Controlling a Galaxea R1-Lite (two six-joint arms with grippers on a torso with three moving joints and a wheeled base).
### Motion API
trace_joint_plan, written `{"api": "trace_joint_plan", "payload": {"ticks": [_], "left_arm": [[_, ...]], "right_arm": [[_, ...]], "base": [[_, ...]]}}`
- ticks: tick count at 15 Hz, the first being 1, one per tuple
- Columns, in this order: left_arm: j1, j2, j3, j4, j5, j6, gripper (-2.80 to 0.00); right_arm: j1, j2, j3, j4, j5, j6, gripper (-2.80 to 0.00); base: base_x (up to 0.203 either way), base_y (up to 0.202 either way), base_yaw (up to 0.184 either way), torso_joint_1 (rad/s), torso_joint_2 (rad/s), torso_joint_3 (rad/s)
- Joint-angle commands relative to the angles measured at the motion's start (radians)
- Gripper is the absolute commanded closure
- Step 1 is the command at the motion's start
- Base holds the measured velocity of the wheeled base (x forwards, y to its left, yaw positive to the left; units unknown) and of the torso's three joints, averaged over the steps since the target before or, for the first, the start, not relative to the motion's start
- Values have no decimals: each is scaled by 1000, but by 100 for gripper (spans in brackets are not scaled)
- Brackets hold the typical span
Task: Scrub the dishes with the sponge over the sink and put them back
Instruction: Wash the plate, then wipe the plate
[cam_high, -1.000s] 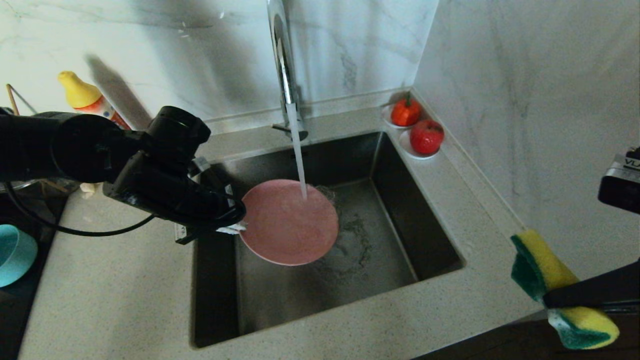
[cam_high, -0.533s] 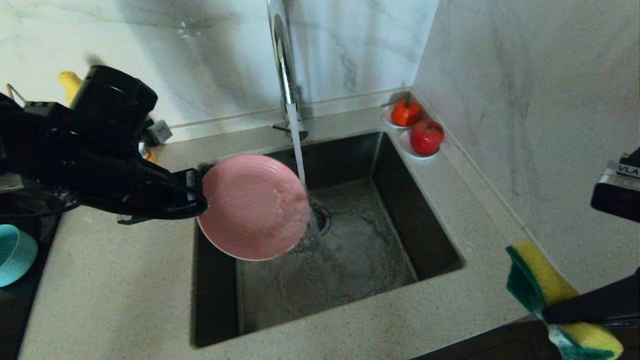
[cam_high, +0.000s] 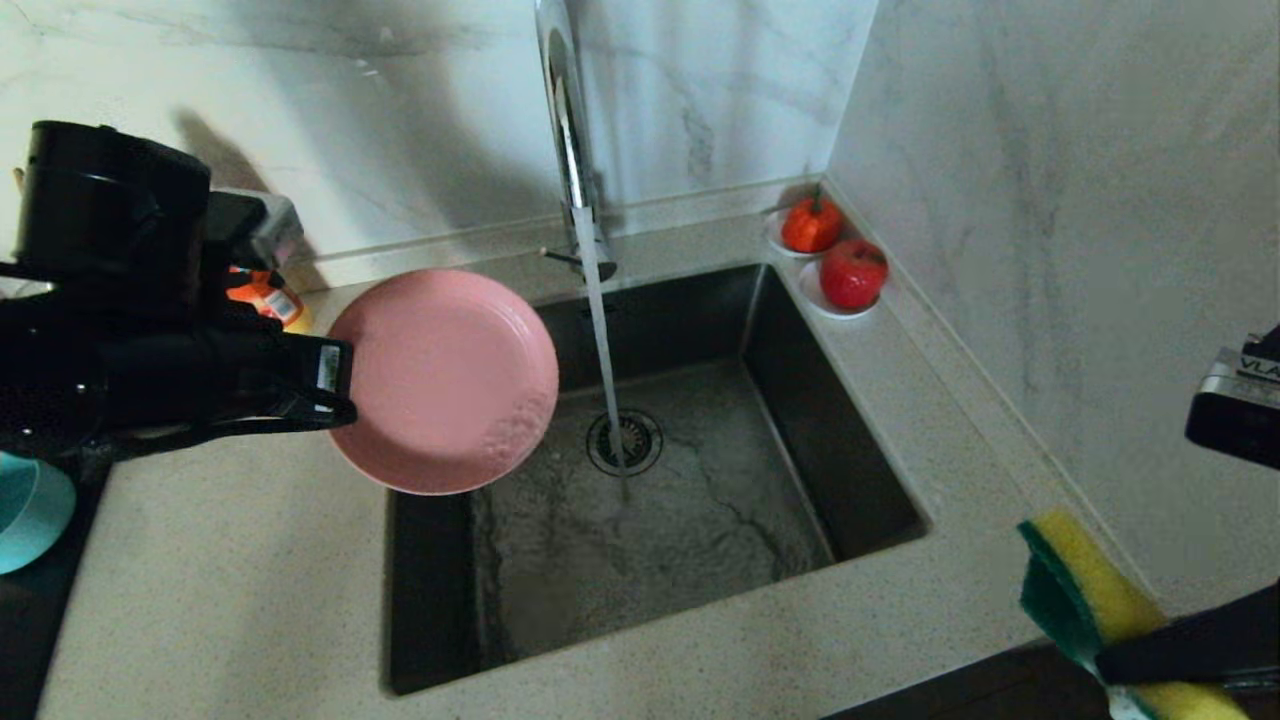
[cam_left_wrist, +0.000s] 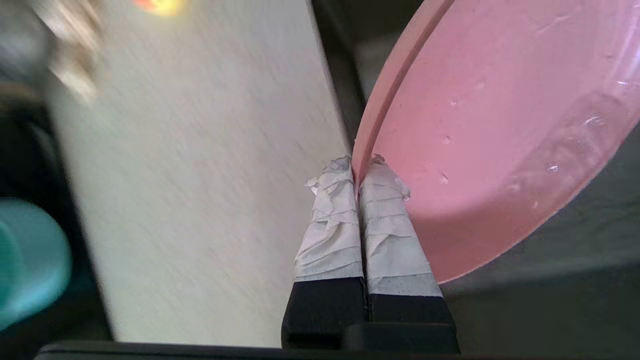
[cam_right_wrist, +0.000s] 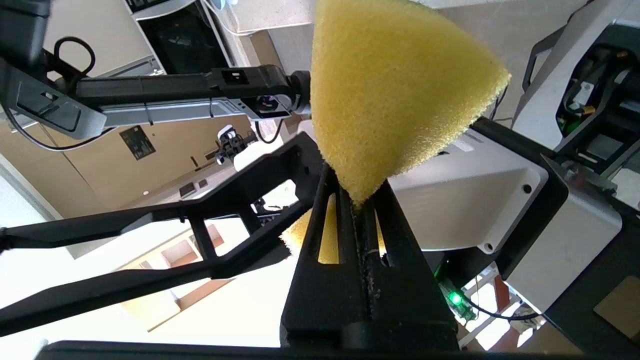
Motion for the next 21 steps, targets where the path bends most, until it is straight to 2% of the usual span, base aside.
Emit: {"api": "trace_joint_plan", "payload": {"ticks": [1,4,5,7,9,10,12,15,17,19,21], "left_arm": [[-13,-33,125,-214,27,91,0],[-17,-49,211,-491,35,217,0],[-17,-61,219,-529,35,246,0],[-18,-106,221,-500,29,253,0],[-20,-170,206,-343,6,240,0],[-22,-201,187,-237,-33,211,0],[-23,-257,119,4,-172,112,0],[-23,-298,0,292,-454,-53,0],[-23,-311,-6,331,-557,-118,0],[-25,-319,-3,333,-606,-152,0],[-25,-344,10,332,-635,-155,0]], "right_arm": [[1,-2,19,1,5,3,0],[1,1,17,4,7,3,0],[3,1,16,5,24,3,0],[18,-4,7,7,38,6,0],[63,-6,-3,5,41,8,0],[93,-6,-22,7,41,9,0],[170,3,-67,11,40,14,0],[261,30,-149,55,32,15,0],[288,68,-255,114,31,13,0],[340,127,-309,139,31,12,0],[389,188,-361,143,31,11,0]], "base": [[0,0,0,0,0,0],[0,0,0,0,0,0],[0,0,0,0,0,0],[0,0,0,0,0,0],[0,0,0,0,0,0],[0,0,0,0,0,0],[0,0,0,0,0,0],[0,0,0,0,0,0],[0,0,0,0,0,0],[0,0,0,0,0,0],[0,0,0,0,0,0]]}}
